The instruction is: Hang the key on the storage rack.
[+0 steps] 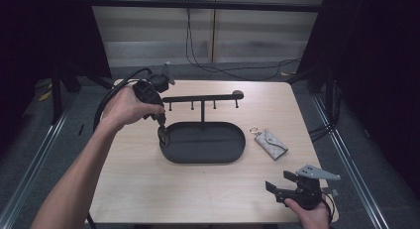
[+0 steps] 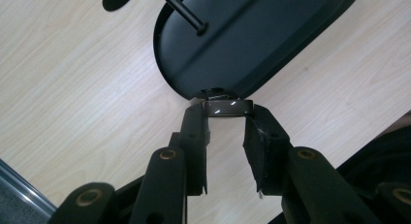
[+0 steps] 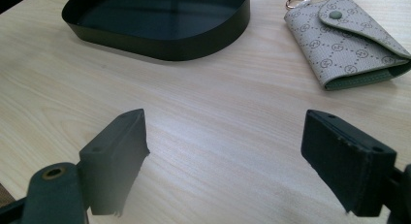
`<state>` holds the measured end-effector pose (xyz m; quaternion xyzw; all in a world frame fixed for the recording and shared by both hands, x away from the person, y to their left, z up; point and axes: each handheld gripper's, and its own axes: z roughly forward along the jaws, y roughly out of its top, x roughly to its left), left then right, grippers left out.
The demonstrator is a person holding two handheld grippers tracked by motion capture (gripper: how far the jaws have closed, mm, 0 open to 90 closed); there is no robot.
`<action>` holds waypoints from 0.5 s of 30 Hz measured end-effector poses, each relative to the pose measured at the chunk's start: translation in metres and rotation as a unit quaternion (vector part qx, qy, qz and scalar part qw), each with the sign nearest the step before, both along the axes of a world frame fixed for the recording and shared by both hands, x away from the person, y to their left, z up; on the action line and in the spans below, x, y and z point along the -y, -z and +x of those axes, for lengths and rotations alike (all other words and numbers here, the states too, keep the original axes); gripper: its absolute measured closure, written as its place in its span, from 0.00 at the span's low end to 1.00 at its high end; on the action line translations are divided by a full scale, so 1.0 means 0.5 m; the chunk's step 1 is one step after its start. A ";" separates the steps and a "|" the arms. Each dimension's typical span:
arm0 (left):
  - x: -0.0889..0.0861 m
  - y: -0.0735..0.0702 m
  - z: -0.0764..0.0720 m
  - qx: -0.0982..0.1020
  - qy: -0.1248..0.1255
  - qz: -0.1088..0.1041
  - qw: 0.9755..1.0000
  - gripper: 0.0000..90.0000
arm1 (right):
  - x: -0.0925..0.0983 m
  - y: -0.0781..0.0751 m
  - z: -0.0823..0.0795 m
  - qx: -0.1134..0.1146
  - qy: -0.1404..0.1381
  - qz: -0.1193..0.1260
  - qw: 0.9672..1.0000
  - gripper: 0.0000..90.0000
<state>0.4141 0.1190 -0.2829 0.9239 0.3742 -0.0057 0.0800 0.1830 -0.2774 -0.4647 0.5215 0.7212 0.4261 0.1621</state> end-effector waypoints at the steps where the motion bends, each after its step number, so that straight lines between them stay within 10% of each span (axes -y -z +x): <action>1: 0.001 0.002 0.004 -0.004 -0.001 -0.002 1.000 0.79 | 0.000 0.000 0.000 0.001 0.000 0.001 1.000 0.19; 15: 0.029 0.030 0.043 -0.016 -0.026 0.009 0.999 0.79 | -0.001 0.000 0.000 -0.001 -0.005 0.003 1.000 0.19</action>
